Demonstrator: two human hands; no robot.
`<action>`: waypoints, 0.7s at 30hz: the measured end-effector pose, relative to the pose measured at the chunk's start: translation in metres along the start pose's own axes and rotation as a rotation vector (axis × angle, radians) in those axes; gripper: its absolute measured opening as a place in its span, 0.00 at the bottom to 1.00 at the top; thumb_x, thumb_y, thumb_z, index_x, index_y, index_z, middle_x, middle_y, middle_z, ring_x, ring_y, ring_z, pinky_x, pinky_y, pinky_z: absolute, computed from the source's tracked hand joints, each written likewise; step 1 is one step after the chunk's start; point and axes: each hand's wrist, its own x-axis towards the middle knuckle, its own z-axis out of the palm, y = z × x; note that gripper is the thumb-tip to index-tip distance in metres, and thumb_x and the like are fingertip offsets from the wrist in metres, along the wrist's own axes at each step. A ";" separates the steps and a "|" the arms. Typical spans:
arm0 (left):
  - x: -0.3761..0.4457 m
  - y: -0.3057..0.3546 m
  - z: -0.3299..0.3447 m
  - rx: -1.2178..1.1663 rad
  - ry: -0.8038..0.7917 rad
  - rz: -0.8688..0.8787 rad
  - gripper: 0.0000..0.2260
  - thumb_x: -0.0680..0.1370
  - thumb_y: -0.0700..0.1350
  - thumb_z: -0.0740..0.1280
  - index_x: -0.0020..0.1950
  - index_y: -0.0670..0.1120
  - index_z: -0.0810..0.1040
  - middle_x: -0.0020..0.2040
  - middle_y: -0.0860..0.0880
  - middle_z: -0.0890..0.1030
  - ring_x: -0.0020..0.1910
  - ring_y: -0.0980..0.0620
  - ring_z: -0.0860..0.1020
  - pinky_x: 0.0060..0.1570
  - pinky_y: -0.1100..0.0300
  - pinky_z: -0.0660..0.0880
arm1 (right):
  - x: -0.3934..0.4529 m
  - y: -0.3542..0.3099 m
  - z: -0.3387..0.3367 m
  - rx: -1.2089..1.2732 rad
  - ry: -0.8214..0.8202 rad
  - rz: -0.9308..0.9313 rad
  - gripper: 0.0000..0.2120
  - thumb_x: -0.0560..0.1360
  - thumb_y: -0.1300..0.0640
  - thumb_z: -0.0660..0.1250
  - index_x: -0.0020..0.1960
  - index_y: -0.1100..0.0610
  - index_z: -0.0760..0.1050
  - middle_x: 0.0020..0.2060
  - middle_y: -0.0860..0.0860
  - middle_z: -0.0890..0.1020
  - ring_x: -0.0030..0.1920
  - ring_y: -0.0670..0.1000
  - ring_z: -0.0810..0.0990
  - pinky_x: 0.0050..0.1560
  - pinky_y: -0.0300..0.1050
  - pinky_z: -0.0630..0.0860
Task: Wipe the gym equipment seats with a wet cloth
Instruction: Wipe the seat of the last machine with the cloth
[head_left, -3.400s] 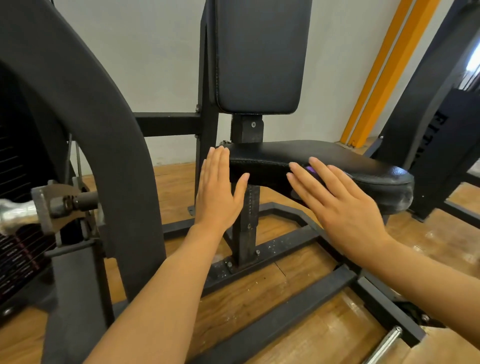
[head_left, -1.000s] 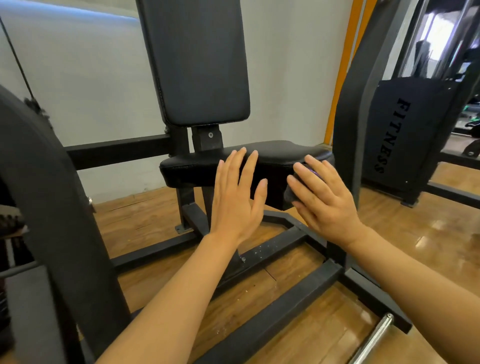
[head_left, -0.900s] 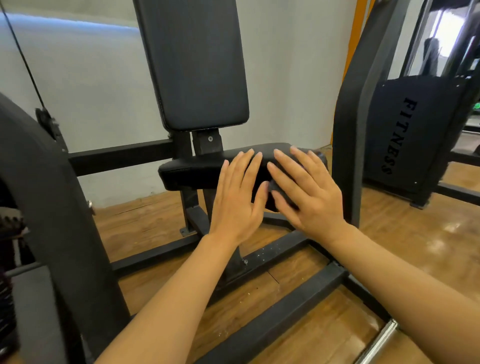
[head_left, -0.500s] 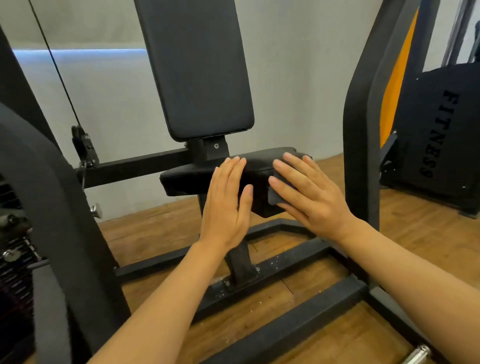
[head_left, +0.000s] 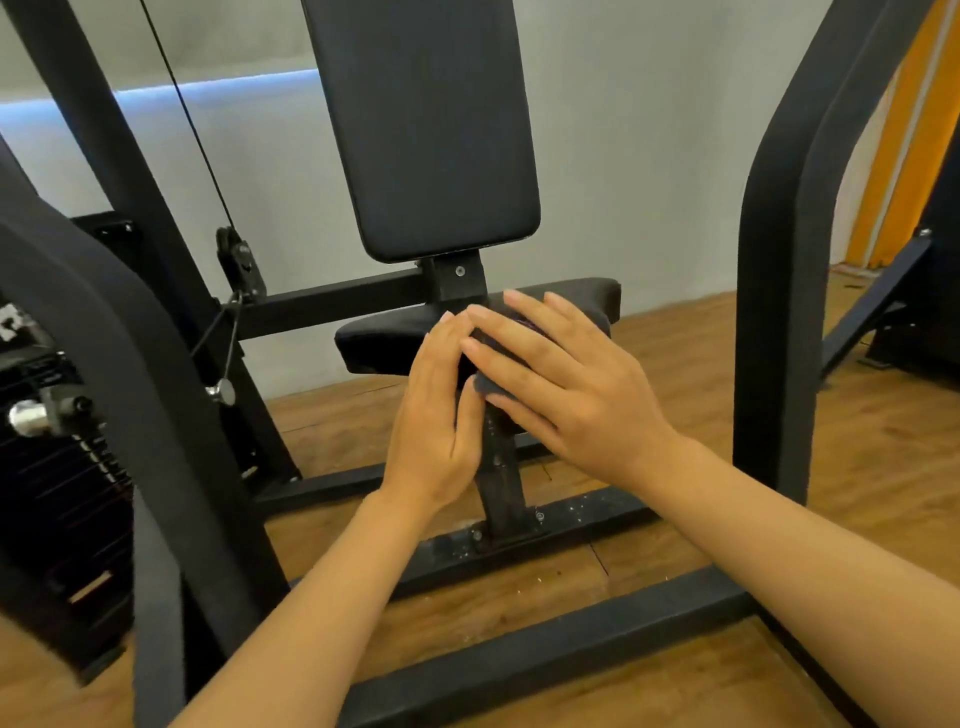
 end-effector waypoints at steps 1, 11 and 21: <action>-0.002 0.001 0.000 0.029 0.002 -0.030 0.22 0.84 0.48 0.53 0.77 0.41 0.61 0.76 0.43 0.67 0.76 0.47 0.64 0.72 0.39 0.64 | -0.012 0.009 -0.002 0.023 -0.005 -0.046 0.18 0.84 0.55 0.63 0.73 0.57 0.70 0.72 0.57 0.71 0.73 0.60 0.68 0.75 0.57 0.65; -0.005 0.038 0.008 0.219 0.008 -0.245 0.26 0.83 0.54 0.53 0.78 0.42 0.60 0.77 0.45 0.64 0.77 0.52 0.61 0.75 0.47 0.63 | -0.053 0.040 0.008 0.452 0.084 0.076 0.21 0.85 0.56 0.58 0.77 0.54 0.61 0.79 0.49 0.58 0.79 0.55 0.56 0.77 0.57 0.59; 0.004 0.019 0.010 0.266 0.007 0.075 0.22 0.86 0.53 0.50 0.75 0.42 0.61 0.75 0.44 0.66 0.76 0.46 0.64 0.73 0.41 0.64 | -0.016 0.017 -0.009 0.372 0.064 0.186 0.18 0.82 0.55 0.64 0.71 0.57 0.72 0.72 0.56 0.71 0.74 0.57 0.68 0.76 0.56 0.62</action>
